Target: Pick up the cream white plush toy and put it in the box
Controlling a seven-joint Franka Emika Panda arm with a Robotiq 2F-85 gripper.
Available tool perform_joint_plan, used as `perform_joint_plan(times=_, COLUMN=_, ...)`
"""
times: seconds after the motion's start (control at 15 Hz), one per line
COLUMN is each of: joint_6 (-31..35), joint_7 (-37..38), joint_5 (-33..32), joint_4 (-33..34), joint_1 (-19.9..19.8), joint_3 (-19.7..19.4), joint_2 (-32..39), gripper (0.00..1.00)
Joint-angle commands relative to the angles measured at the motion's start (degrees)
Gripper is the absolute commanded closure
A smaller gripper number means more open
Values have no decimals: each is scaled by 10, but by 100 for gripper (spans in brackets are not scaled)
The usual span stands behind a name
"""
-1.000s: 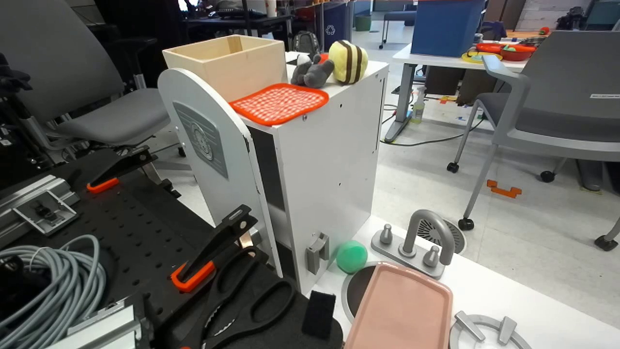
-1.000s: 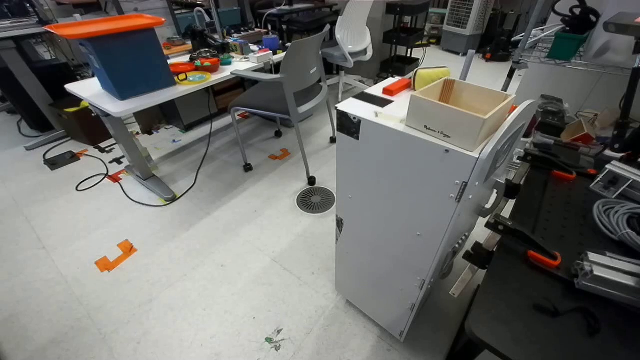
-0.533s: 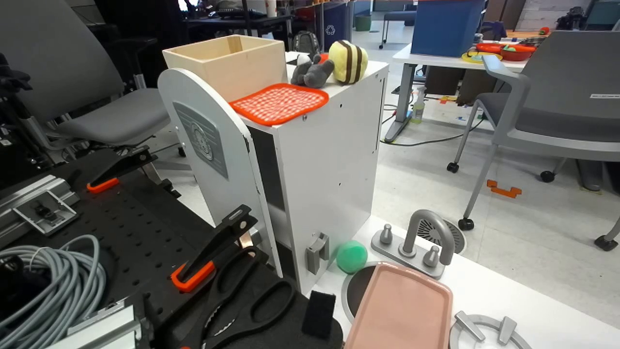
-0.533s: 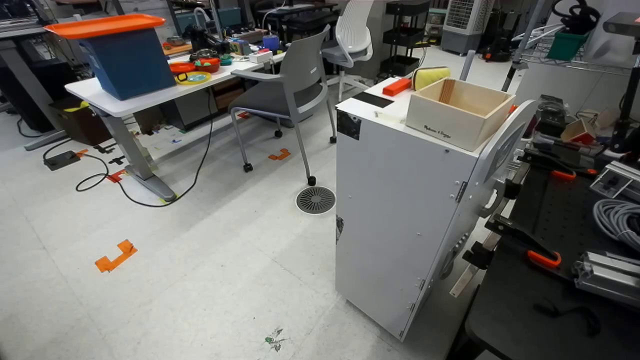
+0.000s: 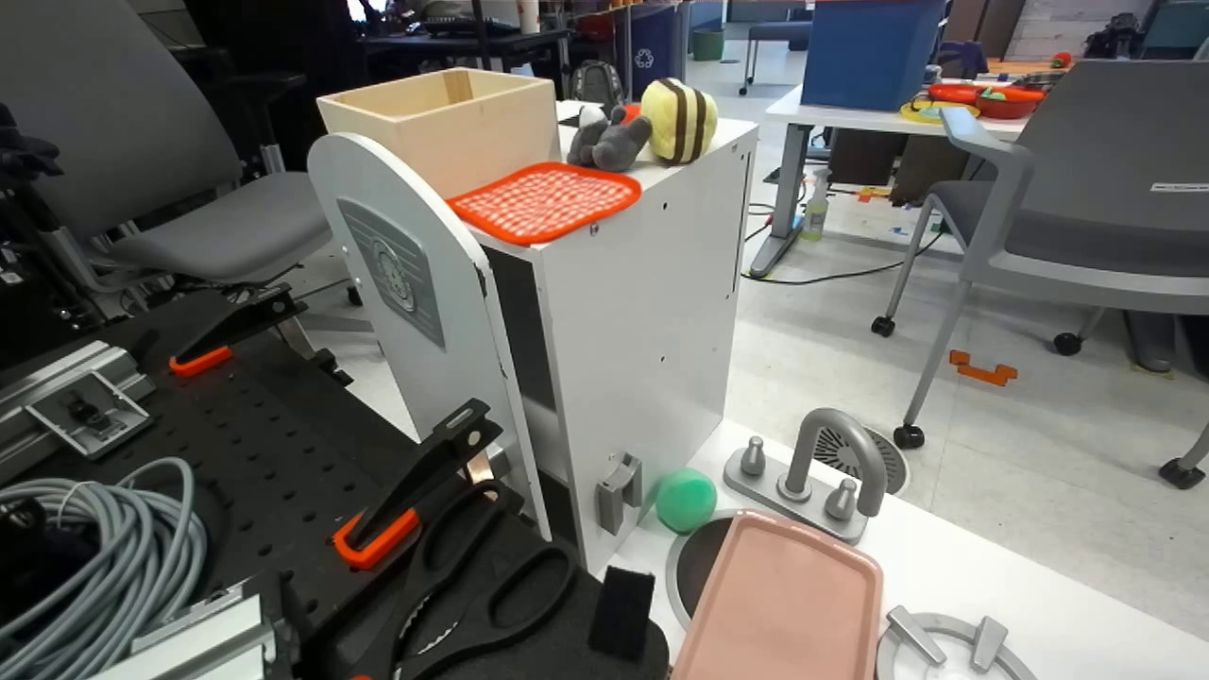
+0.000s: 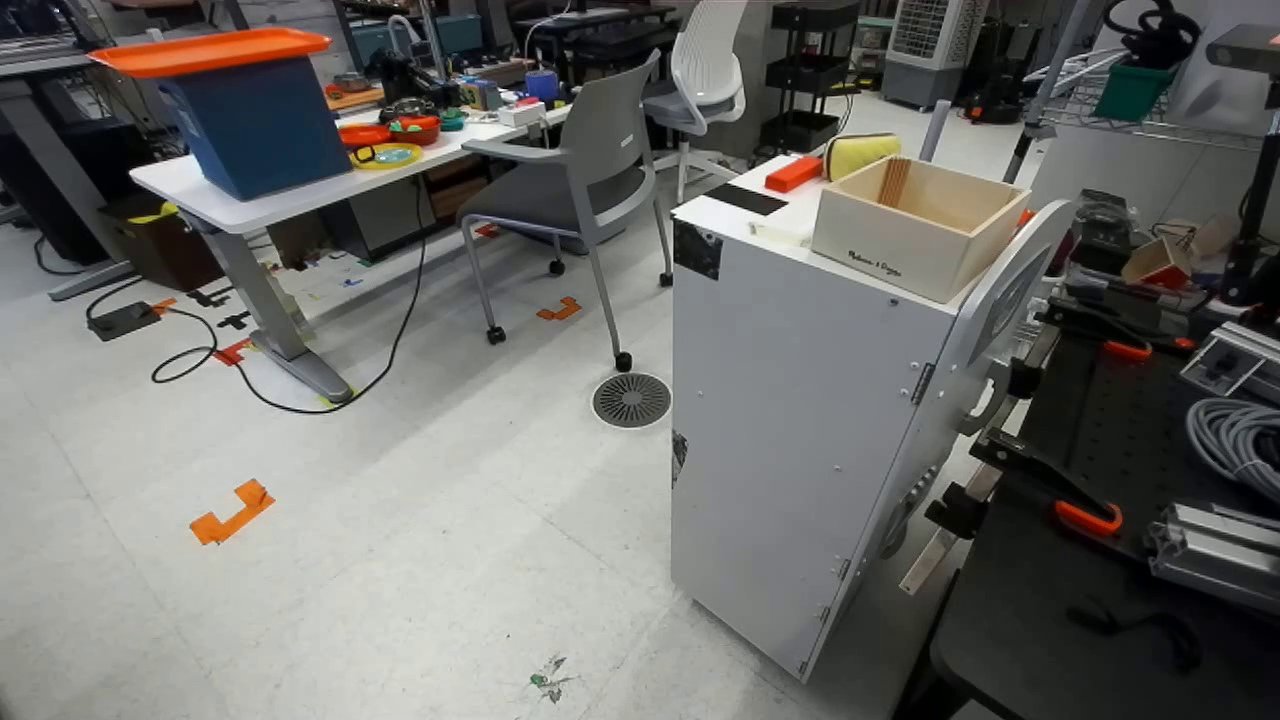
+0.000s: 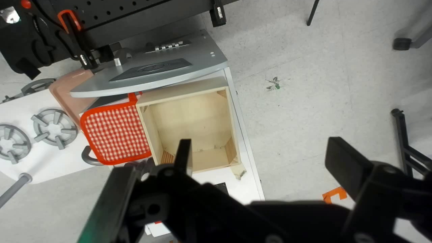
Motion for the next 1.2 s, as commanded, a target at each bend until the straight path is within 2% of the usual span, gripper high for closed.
perform_joint_plan(times=0.0, joint_6=-1, joint_7=1, joint_5=-2, joint_4=1, joint_1=4, joint_3=-3, joint_2=0, gripper=0)
perform_joint_plan(times=0.6, joint_6=-1, joint_7=1, joint_5=-2, joint_4=1, joint_1=4, joint_3=-3, joint_2=0, gripper=0)
perform_joint_plan(times=0.87, joint_6=0, joint_7=2, joint_5=-10, joint_4=4, joint_1=-9, joint_3=-16, joint_2=-13, gripper=0)
perform_joint_plan(times=1.13, joint_6=-5, joint_7=13, joint_5=-22, joint_4=12, joint_1=-39, joint_3=-38, joint_2=-25, gripper=0)
